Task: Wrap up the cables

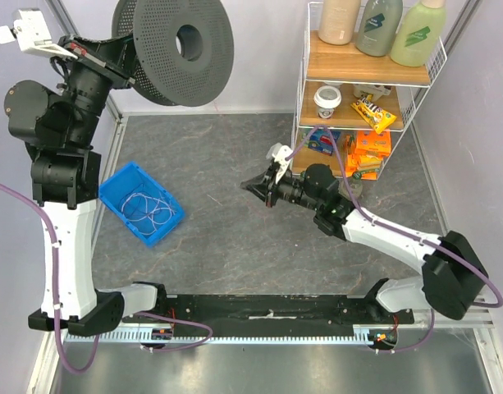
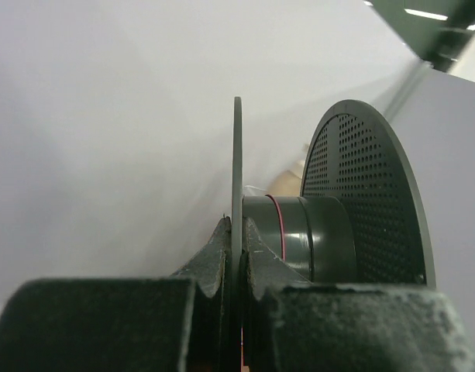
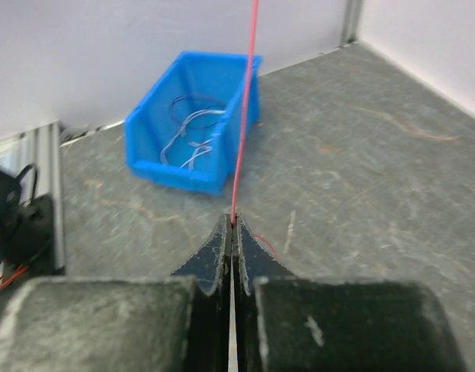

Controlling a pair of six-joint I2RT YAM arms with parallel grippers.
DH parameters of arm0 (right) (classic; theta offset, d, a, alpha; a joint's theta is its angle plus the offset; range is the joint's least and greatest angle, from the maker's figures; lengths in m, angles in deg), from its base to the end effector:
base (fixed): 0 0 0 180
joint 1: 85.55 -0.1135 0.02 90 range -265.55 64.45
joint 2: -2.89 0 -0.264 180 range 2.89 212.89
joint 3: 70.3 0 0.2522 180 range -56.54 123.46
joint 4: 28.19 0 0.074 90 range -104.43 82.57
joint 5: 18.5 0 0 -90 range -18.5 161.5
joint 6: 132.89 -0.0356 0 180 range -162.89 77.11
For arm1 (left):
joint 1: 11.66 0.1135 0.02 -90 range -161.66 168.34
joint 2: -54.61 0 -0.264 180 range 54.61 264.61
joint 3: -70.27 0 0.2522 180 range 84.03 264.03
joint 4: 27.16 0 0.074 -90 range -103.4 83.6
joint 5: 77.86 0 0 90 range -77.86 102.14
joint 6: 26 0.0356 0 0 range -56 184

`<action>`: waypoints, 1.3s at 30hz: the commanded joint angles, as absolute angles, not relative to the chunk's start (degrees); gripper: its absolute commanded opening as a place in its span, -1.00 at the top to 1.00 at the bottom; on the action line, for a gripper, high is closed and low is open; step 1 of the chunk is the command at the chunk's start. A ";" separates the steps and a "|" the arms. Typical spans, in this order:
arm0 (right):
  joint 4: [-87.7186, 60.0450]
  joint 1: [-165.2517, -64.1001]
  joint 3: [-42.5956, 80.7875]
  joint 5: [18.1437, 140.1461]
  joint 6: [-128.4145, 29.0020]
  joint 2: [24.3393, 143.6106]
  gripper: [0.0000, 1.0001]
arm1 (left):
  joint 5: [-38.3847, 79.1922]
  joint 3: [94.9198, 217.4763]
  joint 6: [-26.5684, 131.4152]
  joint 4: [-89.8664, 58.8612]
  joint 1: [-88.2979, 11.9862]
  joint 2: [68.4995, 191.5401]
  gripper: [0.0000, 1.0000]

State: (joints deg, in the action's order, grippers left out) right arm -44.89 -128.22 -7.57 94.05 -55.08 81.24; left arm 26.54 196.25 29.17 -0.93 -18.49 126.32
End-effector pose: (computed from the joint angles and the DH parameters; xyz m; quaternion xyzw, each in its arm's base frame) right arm 0.2234 0.2245 0.3062 -0.3152 0.6261 0.4440 0.5582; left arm 0.1778 -0.0302 0.6199 -0.0193 0.5215 -0.3628 0.7721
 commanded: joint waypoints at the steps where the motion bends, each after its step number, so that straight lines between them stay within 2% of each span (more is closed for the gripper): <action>1: -37.83 -132.30 -9.77 97.78 -48.71 74.72 1.00 | 12.41 193.64 32.01 -0.74 -18.25 125.54 0.97; 10: -22.71 -135.20 -5.75 102.17 -39.48 70.04 1.00 | 10.47 185.81 36.13 -2.59 -19.12 124.22 0.97; 22: 0.23 -144.69 16.48 104.11 -28.13 74.87 1.00 | -6.93 170.00 48.09 0.40 -34.50 124.22 0.97; 25: 2.61 -144.79 21.93 102.36 -26.90 76.80 1.00 | -3.08 165.78 48.36 -0.04 -36.00 123.43 0.97; 31: 10.25 -143.82 31.43 95.86 -19.52 79.27 1.00 | 15.27 155.76 53.36 -1.62 -37.41 118.08 0.97; 39: 18.16 -135.92 40.31 93.04 -13.11 81.64 1.00 | 28.65 148.20 67.33 3.21 -40.05 111.40 0.97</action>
State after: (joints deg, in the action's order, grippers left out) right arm 12.42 -139.15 35.14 96.02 -18.03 80.80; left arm 19.15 149.26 57.57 6.04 -39.58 116.44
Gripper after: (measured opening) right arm 0.007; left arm 0.047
